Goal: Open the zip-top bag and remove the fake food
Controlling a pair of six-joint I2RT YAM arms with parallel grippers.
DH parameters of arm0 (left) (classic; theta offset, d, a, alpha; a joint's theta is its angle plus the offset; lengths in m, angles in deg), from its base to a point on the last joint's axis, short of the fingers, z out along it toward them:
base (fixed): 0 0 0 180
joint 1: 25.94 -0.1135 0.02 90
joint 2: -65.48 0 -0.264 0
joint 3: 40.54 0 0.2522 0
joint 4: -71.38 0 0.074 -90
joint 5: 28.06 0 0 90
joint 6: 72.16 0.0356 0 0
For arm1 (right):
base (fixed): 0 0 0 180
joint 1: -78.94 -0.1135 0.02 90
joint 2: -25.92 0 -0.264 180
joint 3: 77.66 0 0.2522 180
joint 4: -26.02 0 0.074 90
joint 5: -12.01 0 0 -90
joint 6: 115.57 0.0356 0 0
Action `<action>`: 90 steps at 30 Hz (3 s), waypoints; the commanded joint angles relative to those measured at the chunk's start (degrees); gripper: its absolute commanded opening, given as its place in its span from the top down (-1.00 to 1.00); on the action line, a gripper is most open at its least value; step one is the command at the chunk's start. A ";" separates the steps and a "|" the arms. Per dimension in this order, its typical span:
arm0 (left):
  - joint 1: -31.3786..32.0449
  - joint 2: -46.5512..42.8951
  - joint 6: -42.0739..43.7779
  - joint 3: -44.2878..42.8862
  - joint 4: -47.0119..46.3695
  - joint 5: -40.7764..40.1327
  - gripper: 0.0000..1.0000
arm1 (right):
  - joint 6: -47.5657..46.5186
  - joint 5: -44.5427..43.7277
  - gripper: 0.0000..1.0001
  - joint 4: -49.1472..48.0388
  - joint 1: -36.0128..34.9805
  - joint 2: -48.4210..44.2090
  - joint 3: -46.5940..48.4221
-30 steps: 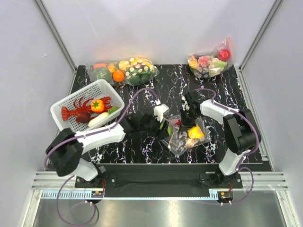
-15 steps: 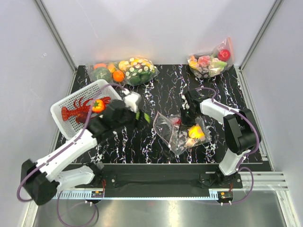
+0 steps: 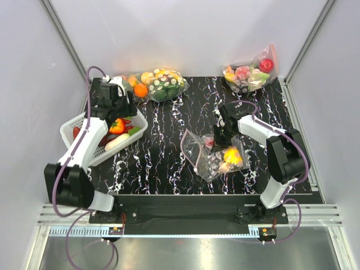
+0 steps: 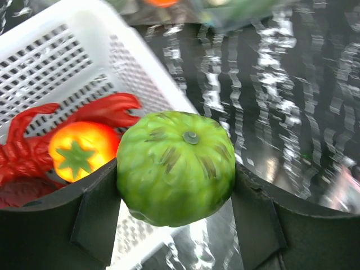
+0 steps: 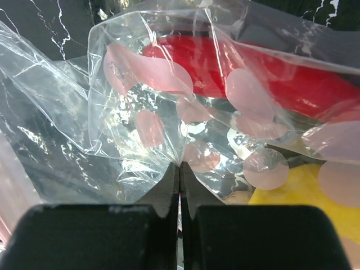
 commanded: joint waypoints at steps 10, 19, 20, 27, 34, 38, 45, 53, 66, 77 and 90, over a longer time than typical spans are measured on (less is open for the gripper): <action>-8.29 17.86 5.48 -15.81 -1.23 -1.00 0.05 | 0.36 2.07 1.00 0.55 -0.21 -1.37 3.08; -10.05 20.24 4.70 -16.52 -0.26 -3.46 -0.79 | -0.17 2.50 1.00 1.08 -0.21 0.47 4.75; -10.31 20.24 4.35 -16.70 -0.09 -3.20 -0.83 | -0.43 2.51 1.00 1.25 -0.21 0.91 5.19; -10.32 18.66 4.08 -16.17 -0.61 -3.64 -0.97 | -0.79 2.59 1.00 1.87 -0.21 1.18 6.25; -8.65 11.38 4.16 -11.61 -2.64 -0.21 -0.91 | -0.79 1.80 1.00 2.57 -0.30 0.21 6.25; 0.99 6.11 6.80 -9.23 -2.73 1.71 -0.89 | -0.61 1.89 1.00 2.92 -0.21 -0.58 6.51; 12.79 -1.02 1.90 3.85 -11.85 20.68 -0.61 | 0.09 2.41 1.00 2.92 -0.04 -1.54 6.42; 18.68 -1.47 -3.65 13.10 -22.58 32.39 -0.24 | 2.02 6.46 1.00 1.61 0.40 -2.25 6.95; 23.96 7.06 -2.33 13.97 -23.55 29.67 -0.10 | 3.87 9.19 1.00 1.08 1.02 -3.74 7.13; 26.42 12.94 -1.37 12.05 -26.10 29.76 -0.10 | 5.28 12.70 1.00 -0.59 1.54 -4.97 6.95; 29.67 18.74 -4.70 15.73 -33.65 26.16 -0.12 | 10.20 19.91 1.00 -6.31 2.07 -4.36 3.26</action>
